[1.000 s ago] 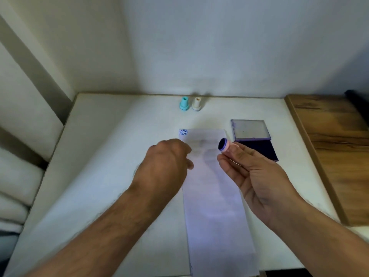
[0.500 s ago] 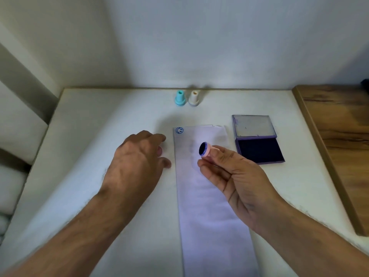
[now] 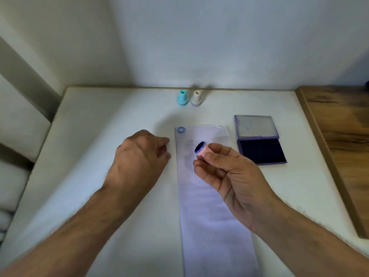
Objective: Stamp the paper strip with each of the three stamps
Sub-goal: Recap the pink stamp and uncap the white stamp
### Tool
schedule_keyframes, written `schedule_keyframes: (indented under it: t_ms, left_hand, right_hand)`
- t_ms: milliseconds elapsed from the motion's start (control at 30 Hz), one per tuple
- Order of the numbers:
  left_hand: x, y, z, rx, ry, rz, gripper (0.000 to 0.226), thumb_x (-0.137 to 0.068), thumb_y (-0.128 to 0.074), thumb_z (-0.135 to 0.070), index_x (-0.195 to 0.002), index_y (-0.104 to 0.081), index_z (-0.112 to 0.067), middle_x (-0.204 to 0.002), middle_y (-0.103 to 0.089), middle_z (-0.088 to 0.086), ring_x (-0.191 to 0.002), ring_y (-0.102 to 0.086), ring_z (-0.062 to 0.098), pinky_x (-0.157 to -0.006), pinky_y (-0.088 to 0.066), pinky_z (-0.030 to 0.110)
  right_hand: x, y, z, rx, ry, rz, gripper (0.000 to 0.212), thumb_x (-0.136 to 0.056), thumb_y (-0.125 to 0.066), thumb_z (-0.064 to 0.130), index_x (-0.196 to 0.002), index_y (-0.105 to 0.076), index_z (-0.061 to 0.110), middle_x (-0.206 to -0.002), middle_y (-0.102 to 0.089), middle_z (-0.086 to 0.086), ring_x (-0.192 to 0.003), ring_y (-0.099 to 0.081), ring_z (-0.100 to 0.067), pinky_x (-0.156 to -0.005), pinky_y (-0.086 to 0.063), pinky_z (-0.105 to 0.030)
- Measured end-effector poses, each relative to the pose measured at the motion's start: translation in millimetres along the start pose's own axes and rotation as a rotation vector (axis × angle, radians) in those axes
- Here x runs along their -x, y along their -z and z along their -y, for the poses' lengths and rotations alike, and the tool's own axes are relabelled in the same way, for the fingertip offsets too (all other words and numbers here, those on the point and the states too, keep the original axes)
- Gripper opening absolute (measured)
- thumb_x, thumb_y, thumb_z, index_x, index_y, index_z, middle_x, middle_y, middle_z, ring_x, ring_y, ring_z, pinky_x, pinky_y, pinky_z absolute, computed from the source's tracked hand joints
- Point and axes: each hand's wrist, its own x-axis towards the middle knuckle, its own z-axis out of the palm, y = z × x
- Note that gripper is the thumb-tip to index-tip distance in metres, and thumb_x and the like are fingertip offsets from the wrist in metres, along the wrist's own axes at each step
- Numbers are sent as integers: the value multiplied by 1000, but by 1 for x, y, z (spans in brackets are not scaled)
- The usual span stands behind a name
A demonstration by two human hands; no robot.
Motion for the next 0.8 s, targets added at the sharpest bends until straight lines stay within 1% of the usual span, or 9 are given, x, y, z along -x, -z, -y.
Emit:
schedule_keyframes:
  t_ms: [33, 100, 167, 233, 300, 367, 500, 633, 800]
  left_hand:
    - [0, 3, -3, 97, 56, 23, 19, -83, -69, -28, -101, -74, -29, -90, -69, -11, -81, -67, 9, -74, -54, 22]
    - [-2, 7, -8, 320, 194, 85, 12, -79, -74, -32, -91, -74, -33, -81, -71, -16, -76, -66, -2, -62, -49, 7]
    - [-5, 10, -11, 572, 321, 142, 11, -75, -79, -34, -85, -76, -30, -79, -74, -12, -73, -69, 1, -60, -51, 12]
    - [-7, 13, -14, 901, 421, 189, 12, -75, -80, -23, -87, -78, -22, -82, -77, -4, -79, -72, 14, -72, -58, 24]
    - [-6, 14, -17, 1201, 494, 205, 11, -77, -77, -10, -88, -76, -11, -82, -77, 3, -80, -72, 17, -75, -59, 24]
    - [-5, 15, -22, 1374, 543, 216, 8, -80, -72, -5, -87, -74, -5, -82, -75, 7, -79, -72, 16, -74, -58, 22]
    - [-2, 15, -27, 1529, 611, 226, 7, -82, -68, -6, -78, -74, -4, -80, -75, 8, -73, -73, 15, -68, -58, 19]
    - [-1, 14, -28, 1548, 593, 278, 8, -79, -70, -12, -81, -73, -5, -81, -74, 6, -75, -72, 14, -67, -58, 21]
    - [1, 13, -28, 1514, 545, 376, 29, -67, -73, -21, -89, -70, -3, -91, -73, 11, -86, -69, 20, -72, -58, 23]
  right_hand:
    - [0, 0, 0, 1, 4, 1, 16, -83, -64, -5, -97, -66, 4, -91, -70, -19, -79, -69, -29, -69, -61, -32]
    - [-1, -1, 1, 13, 13, 7, 17, -83, -65, -5, -97, -66, 5, -92, -71, -18, -78, -70, -29, -70, -60, -33]
    - [-2, -1, 1, 44, 34, 15, 18, -83, -67, -3, -99, -67, 5, -91, -72, -17, -76, -71, -28, -71, -60, -35]
    - [-2, -2, 1, 77, 63, 28, 20, -82, -67, -1, -100, -70, 5, -90, -73, -15, -74, -71, -27, -70, -59, -36]
    - [-1, -3, 1, 106, 89, 50, 23, -77, -69, 2, -100, -72, 5, -89, -74, -15, -74, -71, -26, -69, -60, -36]
    - [0, -5, 1, 152, 120, 72, 21, -72, -70, 4, -93, -76, 6, -86, -74, -15, -74, -70, -26, -67, -60, -36]
    - [2, -6, 0, 283, 196, 98, 21, -77, -69, -5, -88, -78, 10, -77, -71, -9, -66, -66, -18, -66, -59, -35]
    - [2, -5, -2, 394, 253, 73, 22, -79, -70, -3, -91, -79, 14, -78, -73, -6, -69, -67, -17, -66, -60, -34]
    - [0, -4, -2, 447, 298, 34, 20, -78, -73, 4, -90, -79, 19, -80, -75, -2, -70, -67, -15, -63, -59, -31]
